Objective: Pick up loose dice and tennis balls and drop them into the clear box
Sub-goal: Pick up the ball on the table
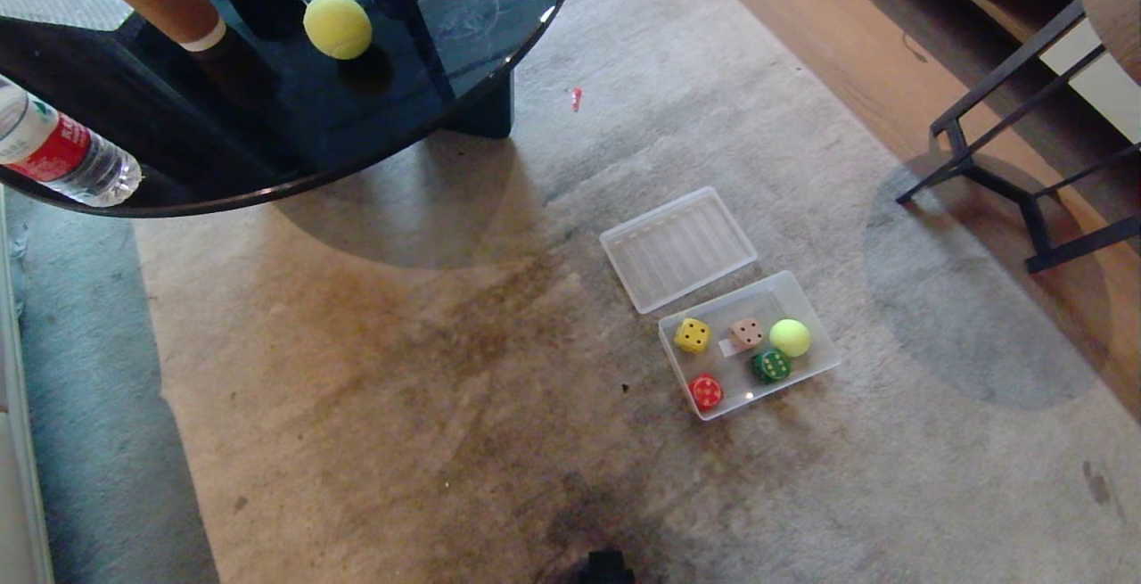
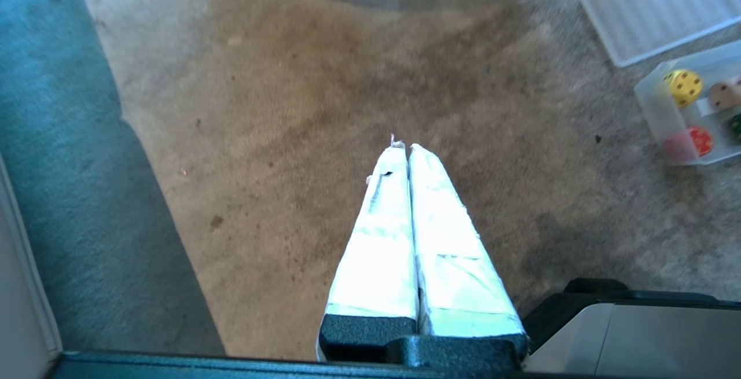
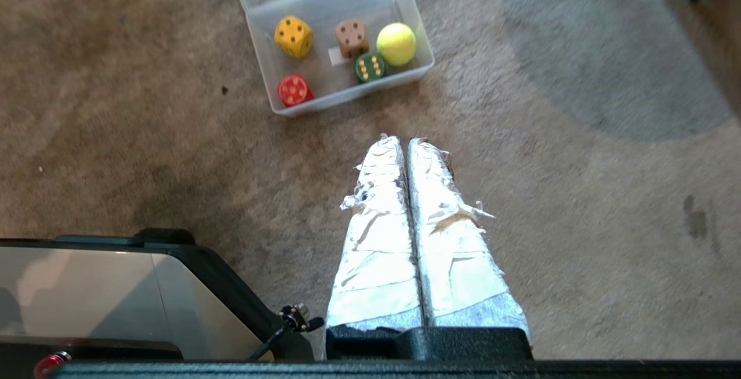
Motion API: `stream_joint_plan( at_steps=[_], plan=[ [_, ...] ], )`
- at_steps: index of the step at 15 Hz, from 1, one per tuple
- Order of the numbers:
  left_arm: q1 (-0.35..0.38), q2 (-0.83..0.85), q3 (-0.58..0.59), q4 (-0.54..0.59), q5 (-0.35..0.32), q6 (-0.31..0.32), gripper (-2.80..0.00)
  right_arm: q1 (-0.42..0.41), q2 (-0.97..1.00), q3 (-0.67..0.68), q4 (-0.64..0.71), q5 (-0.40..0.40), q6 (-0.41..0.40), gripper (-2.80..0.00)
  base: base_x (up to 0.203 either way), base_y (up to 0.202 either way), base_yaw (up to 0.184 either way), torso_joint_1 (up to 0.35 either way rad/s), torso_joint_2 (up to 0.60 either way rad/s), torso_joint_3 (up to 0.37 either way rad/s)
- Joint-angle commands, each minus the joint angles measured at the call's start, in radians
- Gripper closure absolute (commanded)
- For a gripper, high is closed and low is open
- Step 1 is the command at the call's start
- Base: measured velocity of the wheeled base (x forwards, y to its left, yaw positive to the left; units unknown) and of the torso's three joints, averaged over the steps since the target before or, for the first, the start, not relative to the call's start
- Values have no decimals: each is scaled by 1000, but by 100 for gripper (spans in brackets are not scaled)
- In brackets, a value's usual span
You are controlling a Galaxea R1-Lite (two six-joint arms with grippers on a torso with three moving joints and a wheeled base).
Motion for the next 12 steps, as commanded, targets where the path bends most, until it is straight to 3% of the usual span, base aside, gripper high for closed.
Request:
stream_joint_plan(
  at_steps=[1,12],
  plan=[
    [0,0,0,0,0,0,0,0,2,0,0,0,-1,0,0,0,0,2,4,216],
    [0,0,0,0,0,0,0,0,1,0,0,0,-1,0,0,0,0,1,1,202]
  ],
)
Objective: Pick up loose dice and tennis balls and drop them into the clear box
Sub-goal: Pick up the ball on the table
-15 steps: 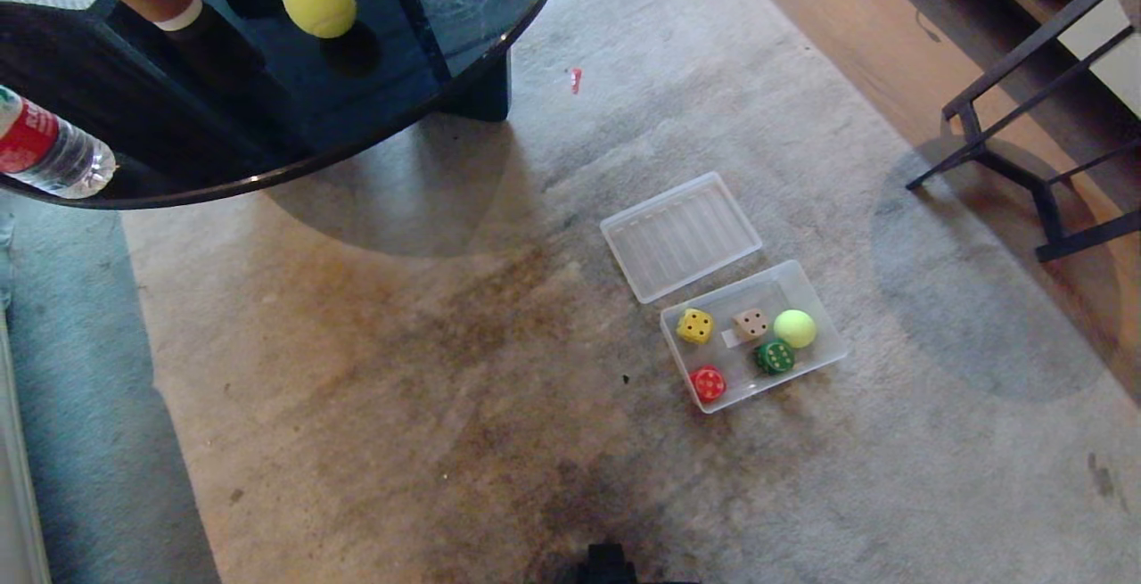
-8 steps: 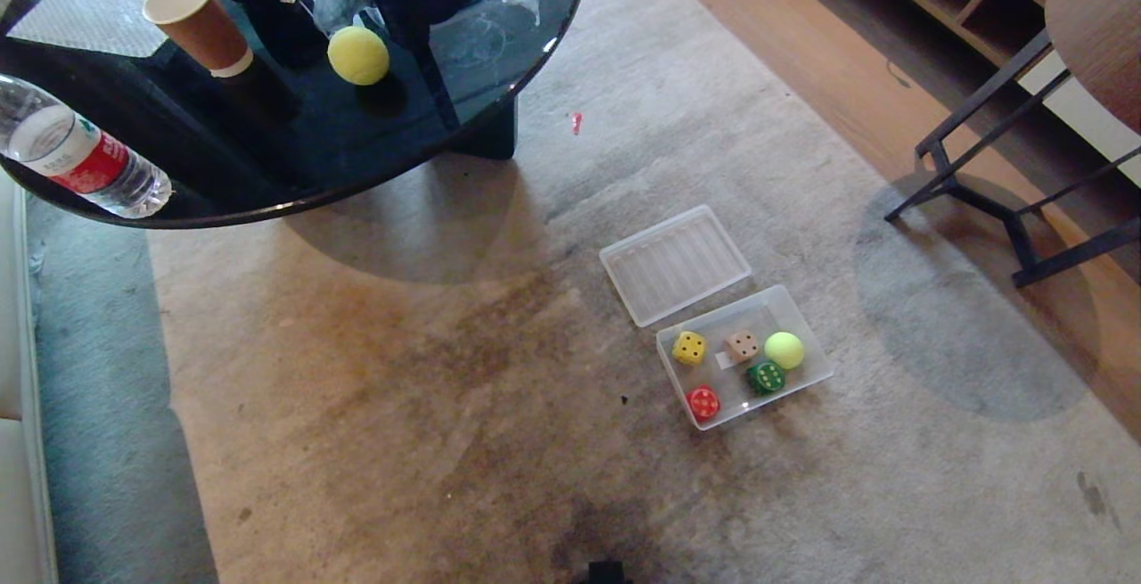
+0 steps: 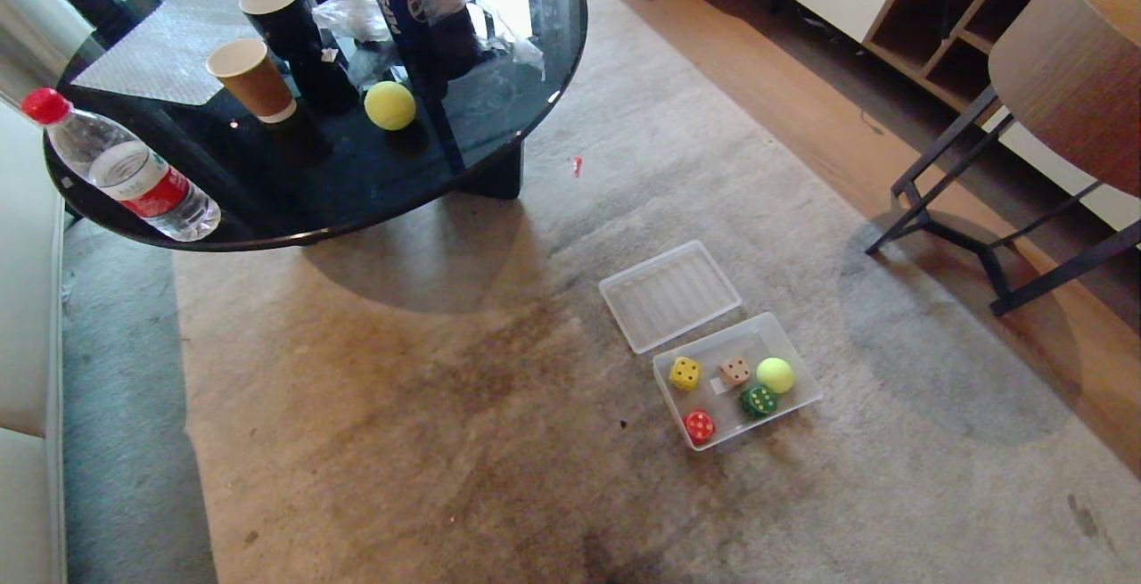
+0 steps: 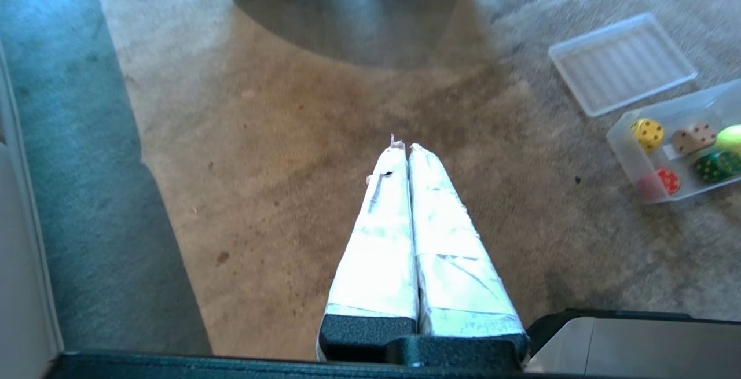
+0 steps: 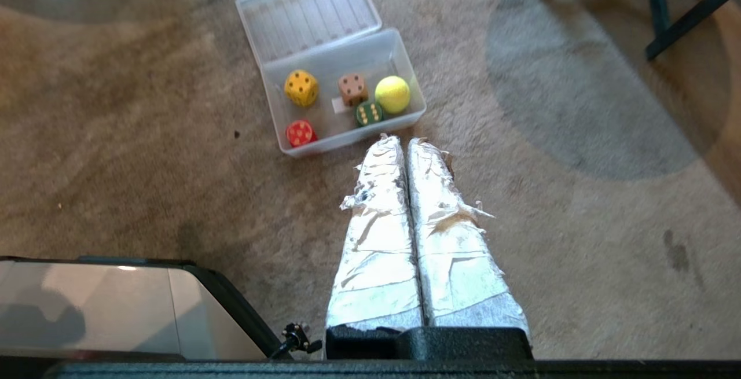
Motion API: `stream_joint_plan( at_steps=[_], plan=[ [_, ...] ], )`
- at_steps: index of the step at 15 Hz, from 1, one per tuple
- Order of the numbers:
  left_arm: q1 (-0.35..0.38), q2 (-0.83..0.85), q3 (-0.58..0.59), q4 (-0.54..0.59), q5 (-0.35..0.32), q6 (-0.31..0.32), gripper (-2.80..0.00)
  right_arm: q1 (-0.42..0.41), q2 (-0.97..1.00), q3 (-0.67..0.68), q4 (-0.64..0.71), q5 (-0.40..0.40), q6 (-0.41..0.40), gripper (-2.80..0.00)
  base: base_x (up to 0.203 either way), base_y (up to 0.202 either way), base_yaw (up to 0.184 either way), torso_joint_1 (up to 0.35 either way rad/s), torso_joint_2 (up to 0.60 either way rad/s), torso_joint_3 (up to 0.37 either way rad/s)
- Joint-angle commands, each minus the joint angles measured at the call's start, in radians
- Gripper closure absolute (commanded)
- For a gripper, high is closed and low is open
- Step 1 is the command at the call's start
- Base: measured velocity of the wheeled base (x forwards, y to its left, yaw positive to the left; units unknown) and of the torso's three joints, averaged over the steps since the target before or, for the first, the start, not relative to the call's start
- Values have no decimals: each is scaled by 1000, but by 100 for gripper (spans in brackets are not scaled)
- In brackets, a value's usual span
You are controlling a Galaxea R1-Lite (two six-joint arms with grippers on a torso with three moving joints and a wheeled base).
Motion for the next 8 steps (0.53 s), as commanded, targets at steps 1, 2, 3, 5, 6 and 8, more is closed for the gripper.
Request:
stream_joint_plan(
  at_steps=[1,2,3,5,6,8],
  plan=[
    [0,0,0,0,0,-1,0,0,0,0,1,0,-1,0,0,0,0,5,2,204],
    [0,0,0,0,0,-1,0,0,0,0,1,0,-1,0,0,0,0,-1,2,200],
    [0,0,0,0,0,-1,0,0,0,0,1,0,-1,0,0,0,0,-2,2,198],
    [0,0,0,0,0,-1,0,0,0,0,1,0,-1,0,0,0,0,4,2,199],
    [0,0,0,0,0,-1,0,0,0,0,1,0,-1,0,0,0,0,2,12,207],
    [0,0,0,0,0,-1,0,0,0,0,1,0,-1,0,0,0,0,1,1,202]
  ],
)
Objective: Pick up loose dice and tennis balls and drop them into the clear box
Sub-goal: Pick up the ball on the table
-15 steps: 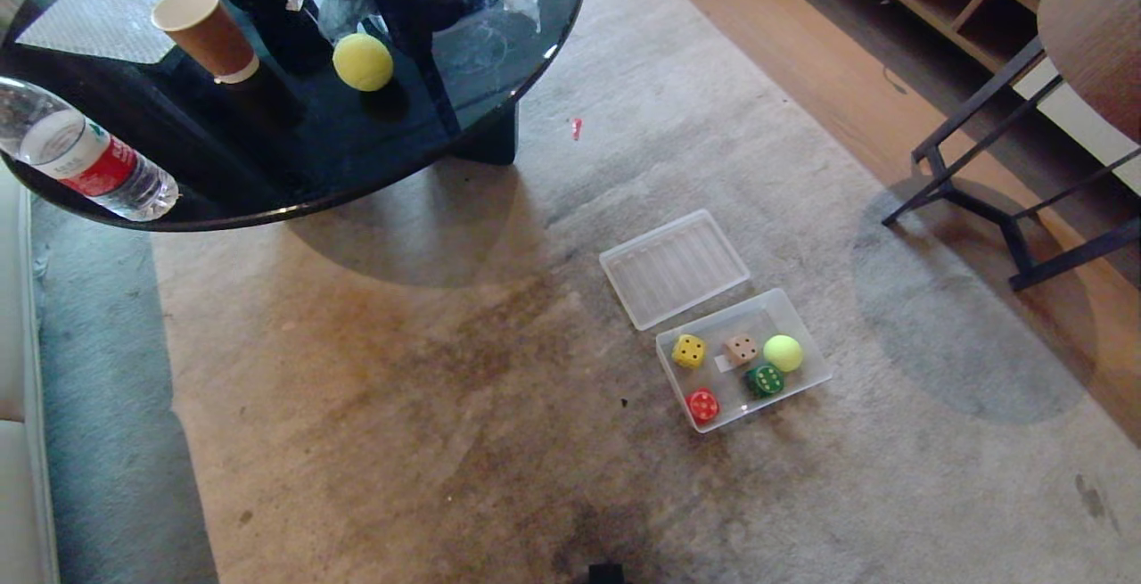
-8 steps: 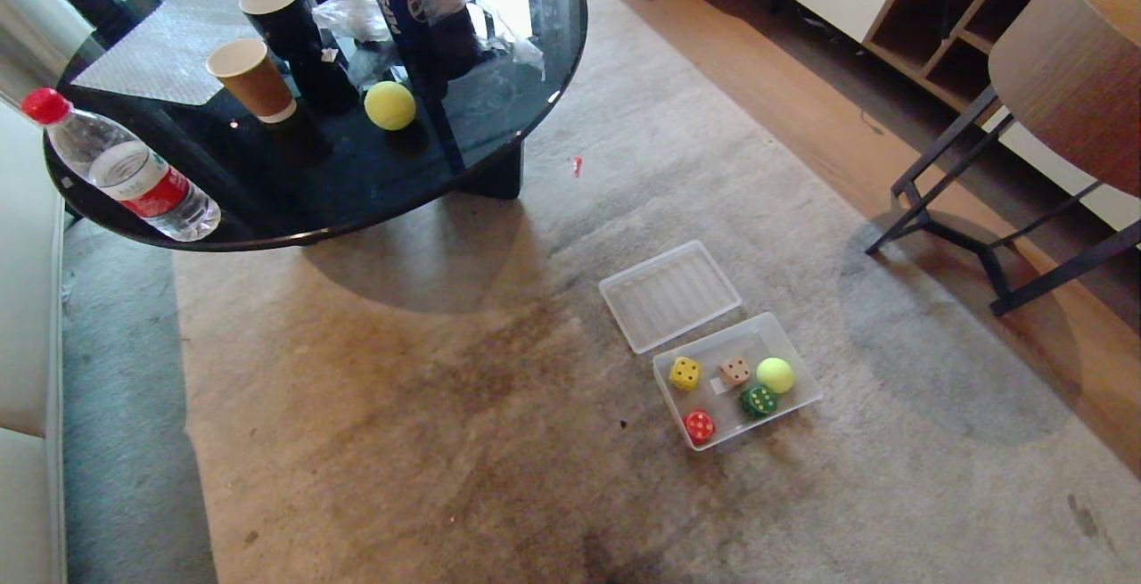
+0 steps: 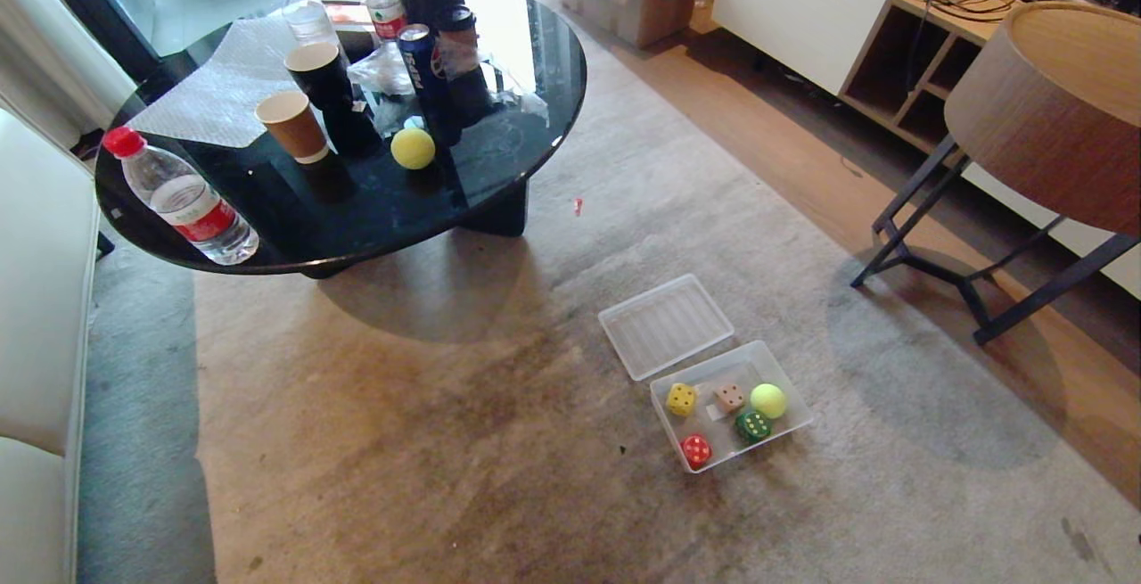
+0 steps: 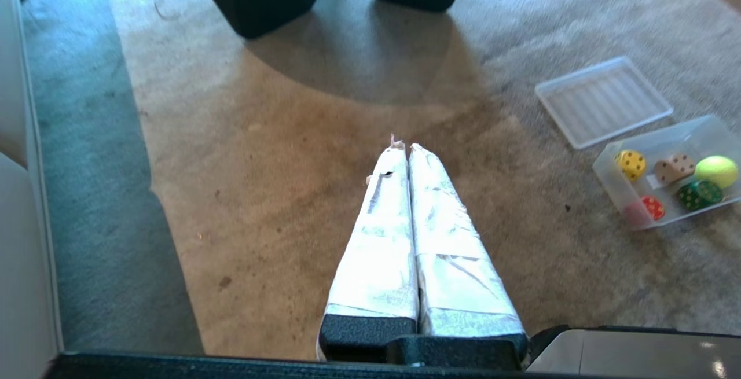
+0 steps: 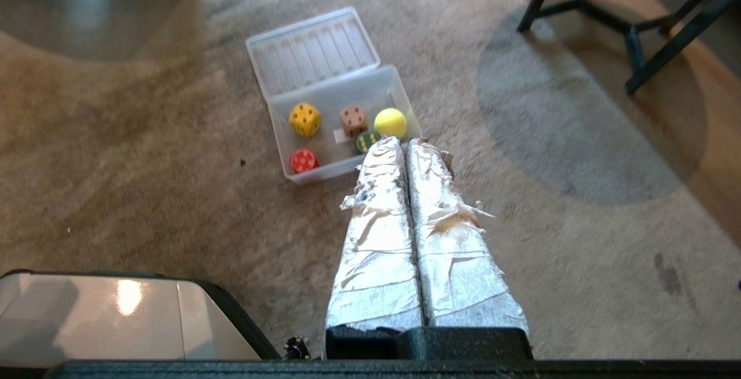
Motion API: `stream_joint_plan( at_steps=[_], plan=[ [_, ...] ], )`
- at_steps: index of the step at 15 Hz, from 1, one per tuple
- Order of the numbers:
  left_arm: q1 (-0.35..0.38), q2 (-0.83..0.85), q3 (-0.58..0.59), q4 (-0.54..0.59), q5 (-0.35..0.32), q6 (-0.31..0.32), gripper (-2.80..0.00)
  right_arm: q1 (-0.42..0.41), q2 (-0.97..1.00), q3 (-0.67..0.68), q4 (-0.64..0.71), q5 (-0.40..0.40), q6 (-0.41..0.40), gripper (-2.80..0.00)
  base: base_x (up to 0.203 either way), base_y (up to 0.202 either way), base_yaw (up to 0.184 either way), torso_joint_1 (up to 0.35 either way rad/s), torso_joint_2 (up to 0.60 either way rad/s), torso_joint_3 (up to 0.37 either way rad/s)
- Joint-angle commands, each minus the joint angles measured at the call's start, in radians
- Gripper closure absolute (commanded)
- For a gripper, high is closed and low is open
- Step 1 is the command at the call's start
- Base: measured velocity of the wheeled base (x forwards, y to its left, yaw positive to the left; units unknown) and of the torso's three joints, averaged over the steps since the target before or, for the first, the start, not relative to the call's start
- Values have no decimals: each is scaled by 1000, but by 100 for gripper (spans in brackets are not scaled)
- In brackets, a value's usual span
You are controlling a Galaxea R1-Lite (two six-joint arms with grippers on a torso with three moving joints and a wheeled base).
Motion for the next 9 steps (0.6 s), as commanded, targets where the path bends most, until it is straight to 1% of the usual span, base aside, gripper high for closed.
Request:
stream_joint_plan(
  at_steps=[1,9],
  plan=[
    [0,0,0,0,0,0,0,0,0,0,0,0,-1,0,0,0,0,2,2,213],
    [0,0,0,0,0,0,0,0,0,0,0,0,-1,0,0,0,0,2,2,202]
  ],
)
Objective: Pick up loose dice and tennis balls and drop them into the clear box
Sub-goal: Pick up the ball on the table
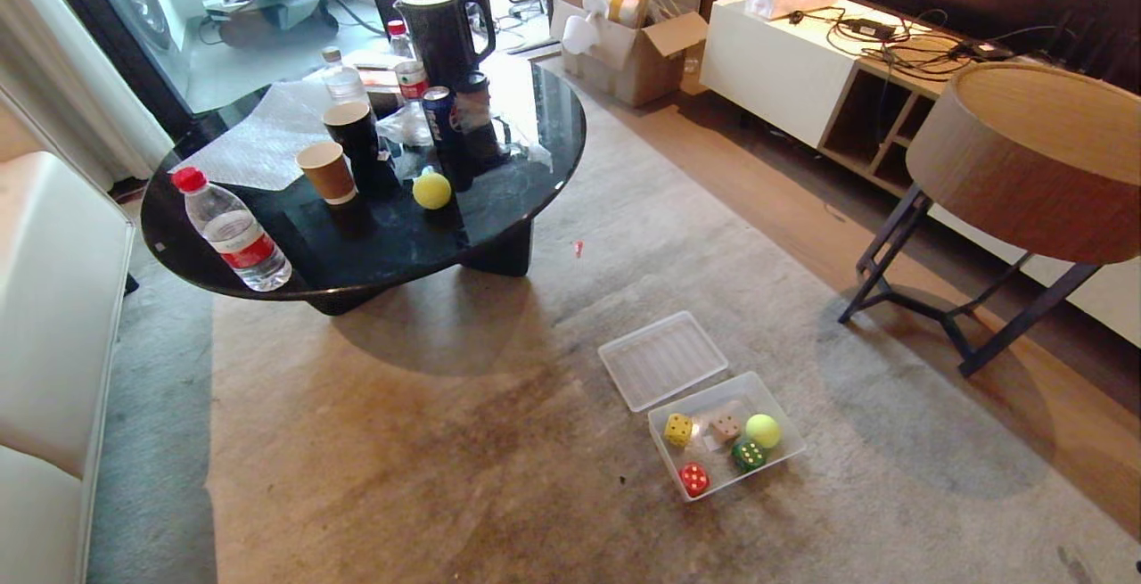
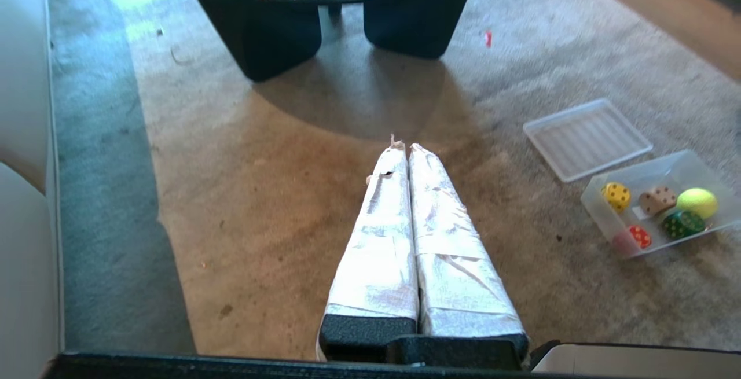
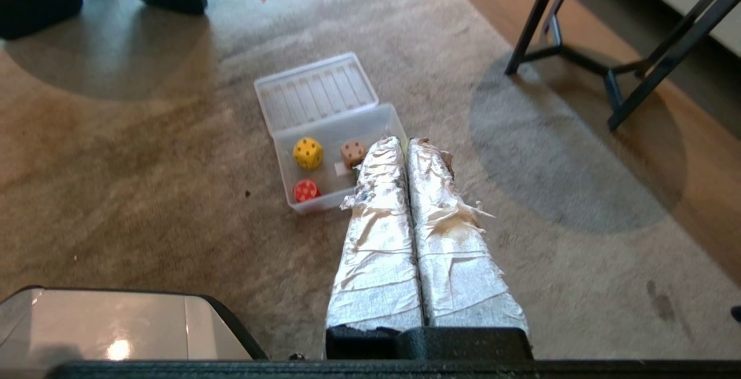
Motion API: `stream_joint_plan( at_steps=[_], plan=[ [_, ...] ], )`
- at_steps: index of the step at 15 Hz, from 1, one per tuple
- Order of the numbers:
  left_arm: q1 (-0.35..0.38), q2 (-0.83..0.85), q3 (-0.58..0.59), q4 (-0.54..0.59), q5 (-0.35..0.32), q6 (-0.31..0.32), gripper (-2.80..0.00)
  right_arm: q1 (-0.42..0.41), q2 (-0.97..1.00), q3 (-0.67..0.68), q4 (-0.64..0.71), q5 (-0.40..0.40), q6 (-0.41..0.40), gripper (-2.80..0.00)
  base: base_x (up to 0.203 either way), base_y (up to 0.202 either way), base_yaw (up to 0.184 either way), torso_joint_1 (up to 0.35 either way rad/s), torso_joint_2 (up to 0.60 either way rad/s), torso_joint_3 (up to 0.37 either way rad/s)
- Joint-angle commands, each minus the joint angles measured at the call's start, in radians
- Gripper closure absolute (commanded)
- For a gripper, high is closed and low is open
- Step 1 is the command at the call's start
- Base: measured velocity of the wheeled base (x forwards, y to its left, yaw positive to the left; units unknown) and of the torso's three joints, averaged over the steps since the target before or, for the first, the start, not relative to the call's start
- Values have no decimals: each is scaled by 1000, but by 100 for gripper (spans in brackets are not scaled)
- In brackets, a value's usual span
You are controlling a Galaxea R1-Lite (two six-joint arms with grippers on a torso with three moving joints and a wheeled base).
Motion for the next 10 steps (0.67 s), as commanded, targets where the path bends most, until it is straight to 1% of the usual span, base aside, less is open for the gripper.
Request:
stream_joint_plan(
  at_steps=[1,10],
  plan=[
    [0,0,0,0,0,0,0,0,0,0,0,0,-1,0,0,0,0,1,3,200],
    [0,-2,0,0,0,0,0,0,2,0,0,0,-1,0,0,0,0,3,2,205]
  ],
)
